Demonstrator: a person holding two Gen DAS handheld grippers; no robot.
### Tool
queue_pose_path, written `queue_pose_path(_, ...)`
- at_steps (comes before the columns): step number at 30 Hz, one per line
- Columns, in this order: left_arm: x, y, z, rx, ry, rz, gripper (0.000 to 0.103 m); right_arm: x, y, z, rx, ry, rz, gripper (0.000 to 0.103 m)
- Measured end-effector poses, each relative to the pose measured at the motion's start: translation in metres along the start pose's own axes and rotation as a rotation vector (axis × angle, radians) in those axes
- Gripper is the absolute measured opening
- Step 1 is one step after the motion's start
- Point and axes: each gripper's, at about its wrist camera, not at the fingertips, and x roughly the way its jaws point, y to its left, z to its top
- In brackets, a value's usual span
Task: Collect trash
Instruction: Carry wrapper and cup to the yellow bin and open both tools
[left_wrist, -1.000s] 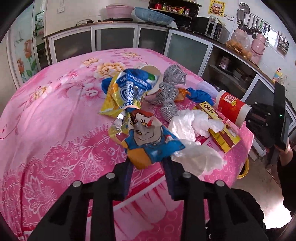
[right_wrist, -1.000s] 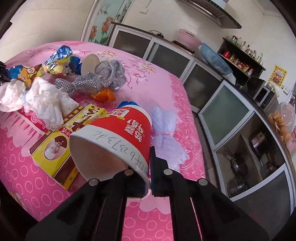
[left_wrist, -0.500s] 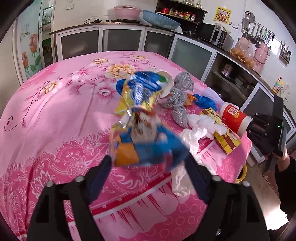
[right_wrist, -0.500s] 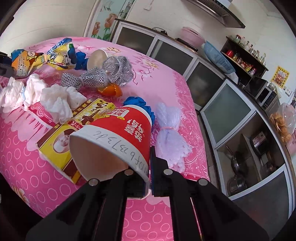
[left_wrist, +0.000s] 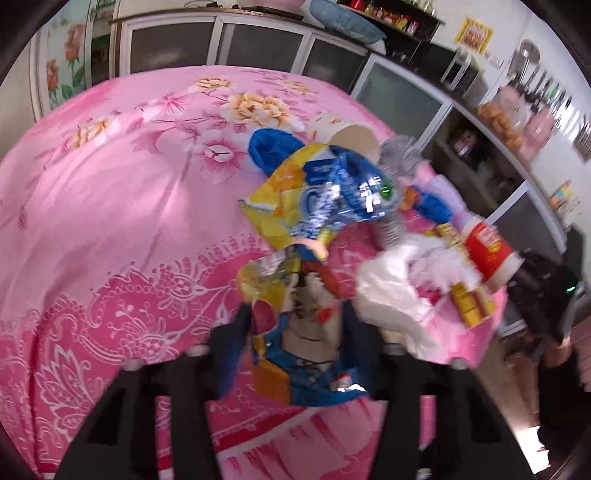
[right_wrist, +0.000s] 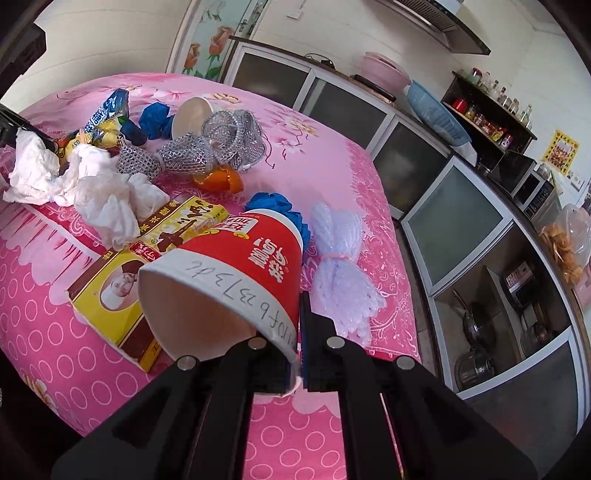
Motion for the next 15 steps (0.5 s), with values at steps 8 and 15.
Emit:
queue_pose_path(8, -0.034, -0.001, -0.005, 0.006, -0.051, -0.027, 0.034, -0.006, -0.003, 0.000, 0.010, -0.008, -0.010, 0.003)
queue_pose_path(15, -0.072, -0.007, -0.011, 0.096, -0.200, 0.122, 0.036, -0.012, -0.002, 0.003, 0.010, -0.017, -0.014, 0.003)
